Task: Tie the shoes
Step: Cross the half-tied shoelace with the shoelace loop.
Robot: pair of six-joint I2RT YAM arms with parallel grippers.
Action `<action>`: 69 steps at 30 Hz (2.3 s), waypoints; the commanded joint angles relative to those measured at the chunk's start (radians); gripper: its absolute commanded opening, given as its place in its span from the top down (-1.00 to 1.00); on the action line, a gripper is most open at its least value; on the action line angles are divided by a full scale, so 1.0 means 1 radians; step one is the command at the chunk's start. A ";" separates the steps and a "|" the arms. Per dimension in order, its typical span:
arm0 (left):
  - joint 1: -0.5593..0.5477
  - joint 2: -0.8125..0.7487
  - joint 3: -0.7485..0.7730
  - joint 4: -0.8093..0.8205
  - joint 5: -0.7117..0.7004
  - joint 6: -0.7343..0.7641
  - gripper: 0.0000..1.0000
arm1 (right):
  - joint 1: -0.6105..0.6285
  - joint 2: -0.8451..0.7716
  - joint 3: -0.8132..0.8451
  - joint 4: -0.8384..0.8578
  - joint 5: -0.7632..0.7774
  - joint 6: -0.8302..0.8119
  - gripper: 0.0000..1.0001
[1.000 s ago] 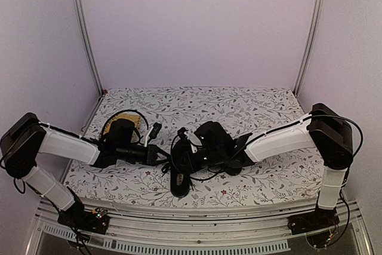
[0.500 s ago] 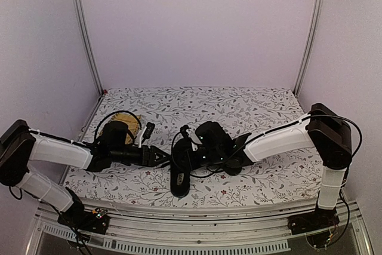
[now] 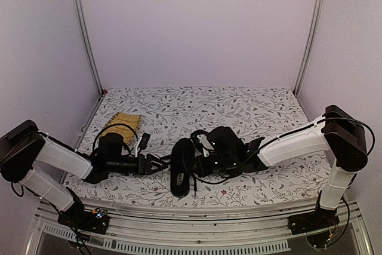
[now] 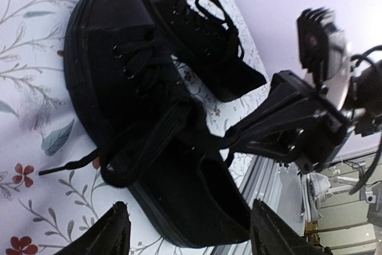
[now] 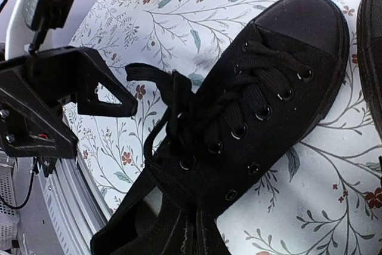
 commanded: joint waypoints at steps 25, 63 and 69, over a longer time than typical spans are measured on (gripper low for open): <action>0.055 0.286 0.042 0.488 -0.063 -0.251 -0.35 | 0.037 0.033 0.100 -0.116 -0.079 -0.023 0.96; -0.045 0.064 0.016 0.185 -0.128 -0.129 1.00 | 0.047 0.155 0.305 -0.246 -0.091 0.235 0.96; -0.059 0.073 0.023 0.175 -0.112 -0.118 1.00 | 0.026 0.156 0.301 -0.239 -0.036 0.239 0.96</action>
